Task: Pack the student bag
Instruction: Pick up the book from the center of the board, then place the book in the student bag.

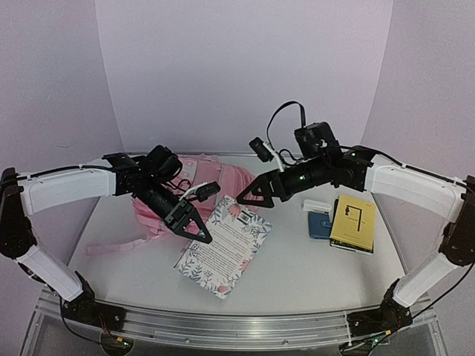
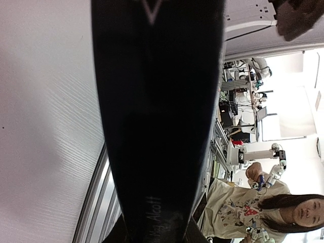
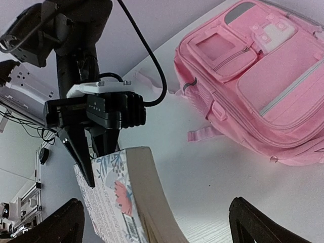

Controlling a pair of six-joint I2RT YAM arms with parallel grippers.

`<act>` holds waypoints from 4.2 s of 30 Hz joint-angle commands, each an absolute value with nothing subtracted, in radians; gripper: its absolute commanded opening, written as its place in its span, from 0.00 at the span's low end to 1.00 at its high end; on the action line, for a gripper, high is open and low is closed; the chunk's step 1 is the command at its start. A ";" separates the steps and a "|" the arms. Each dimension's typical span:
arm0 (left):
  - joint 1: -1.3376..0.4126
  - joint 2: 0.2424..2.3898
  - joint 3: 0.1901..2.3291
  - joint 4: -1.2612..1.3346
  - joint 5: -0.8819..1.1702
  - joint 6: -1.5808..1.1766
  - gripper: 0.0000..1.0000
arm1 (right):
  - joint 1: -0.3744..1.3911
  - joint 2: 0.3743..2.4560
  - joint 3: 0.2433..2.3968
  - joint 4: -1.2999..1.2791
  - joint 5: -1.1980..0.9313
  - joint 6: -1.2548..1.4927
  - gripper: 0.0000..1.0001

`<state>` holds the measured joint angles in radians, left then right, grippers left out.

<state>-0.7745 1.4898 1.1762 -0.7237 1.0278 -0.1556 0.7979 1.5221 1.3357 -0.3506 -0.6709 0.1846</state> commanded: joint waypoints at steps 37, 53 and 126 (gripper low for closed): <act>-0.799 1.541 1.327 -0.385 0.360 -0.250 0.86 | 0.641 1.348 1.317 -0.294 -0.244 0.429 0.00; -0.831 2.008 1.702 -0.476 0.009 -0.228 0.91 | 0.640 1.221 1.265 -0.308 0.238 0.531 0.00; -0.869 1.723 1.241 -0.474 0.279 -0.119 0.14 | 0.642 1.134 1.100 -0.313 0.241 0.593 0.00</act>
<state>-0.8629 1.8515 1.3061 -0.4134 0.2276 -0.1030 0.6357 1.1625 1.0890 -0.4120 0.2234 0.5771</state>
